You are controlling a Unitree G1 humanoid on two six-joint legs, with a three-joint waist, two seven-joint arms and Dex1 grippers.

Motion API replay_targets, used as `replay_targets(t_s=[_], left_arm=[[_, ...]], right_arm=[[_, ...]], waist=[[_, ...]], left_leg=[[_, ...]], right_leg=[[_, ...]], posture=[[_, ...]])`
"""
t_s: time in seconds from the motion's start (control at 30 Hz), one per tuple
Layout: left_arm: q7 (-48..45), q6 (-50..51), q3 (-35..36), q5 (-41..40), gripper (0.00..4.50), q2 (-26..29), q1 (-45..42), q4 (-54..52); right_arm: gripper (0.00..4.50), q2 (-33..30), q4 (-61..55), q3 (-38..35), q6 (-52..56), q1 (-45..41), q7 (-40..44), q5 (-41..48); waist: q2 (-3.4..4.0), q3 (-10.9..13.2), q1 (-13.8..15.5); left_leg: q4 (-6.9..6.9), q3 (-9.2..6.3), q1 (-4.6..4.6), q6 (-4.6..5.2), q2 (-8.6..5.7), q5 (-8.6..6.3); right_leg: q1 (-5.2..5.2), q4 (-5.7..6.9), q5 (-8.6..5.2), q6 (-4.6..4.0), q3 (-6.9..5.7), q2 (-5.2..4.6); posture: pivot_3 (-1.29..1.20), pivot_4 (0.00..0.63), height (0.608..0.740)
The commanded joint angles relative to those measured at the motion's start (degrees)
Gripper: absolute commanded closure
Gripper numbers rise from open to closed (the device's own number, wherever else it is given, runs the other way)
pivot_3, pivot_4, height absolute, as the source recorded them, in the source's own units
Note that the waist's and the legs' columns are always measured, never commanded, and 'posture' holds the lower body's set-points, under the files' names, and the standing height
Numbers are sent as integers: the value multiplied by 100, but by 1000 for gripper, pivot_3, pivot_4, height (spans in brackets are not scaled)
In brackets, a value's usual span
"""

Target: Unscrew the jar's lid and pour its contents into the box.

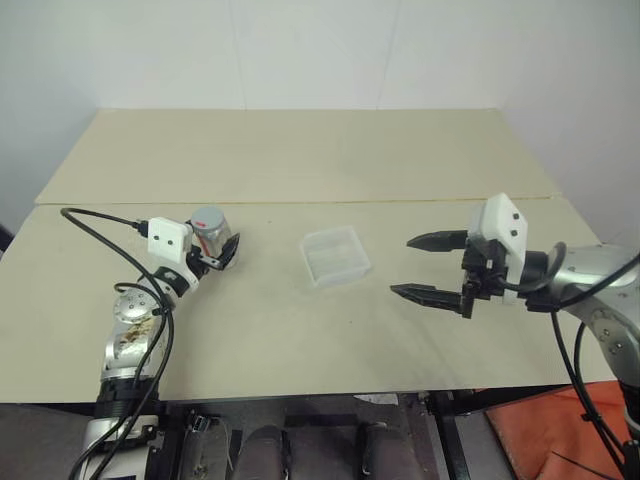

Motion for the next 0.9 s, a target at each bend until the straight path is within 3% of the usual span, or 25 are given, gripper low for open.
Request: replay_targets(t_s=[0.03, 0.37, 0.47, 0.63, 0.9], left_arm=[[27, -195, 4, 19, 20, -41, -186, 9], [17, -149, 35, -64, 20, -157, -503, 359], [-61, -149, 10, -71, 577, -161, -544, 447], [-104, -124, -5, -66, 2107, -164, -560, 509], [-162, 22, 25, -134, 2226, -78, -546, 350]], right_arm=[[0, -86, -158, -287, -84, -29, -6, 72], [0, -107, -208, -318, -92, 0, -13, 66], [0, -110, -232, -333, -80, 12, -20, 74], [0, -112, -282, -380, -48, 37, -27, 102], [0, -70, -313, -365, -73, 34, -74, 109]], waist=[[0, 0, 0], [-1, 1, 2], [-1, 1, 2], [-1, 1, 1], [-1, 1, 0]], left_leg=[[0, 0, -1, 0, 0, 0], [1, 0, -1, 0, 0, 0], [1, 0, 0, 0, 0, 0], [1, -1, -1, 0, 0, 0], [1, -1, -1, 0, 0, 0]], right_leg=[[0, 0, 0, 0, 0, 0], [0, 0, 0, 1, -2, 0], [0, 1, 0, 1, -2, 0], [0, 1, 0, 1, -2, 0], [0, 1, 0, 1, -2, 0]], posture=[[0, 150, 740], [0, 150, 740], [0, 150, 740], [0, 150, 740], [0, 150, 740]])
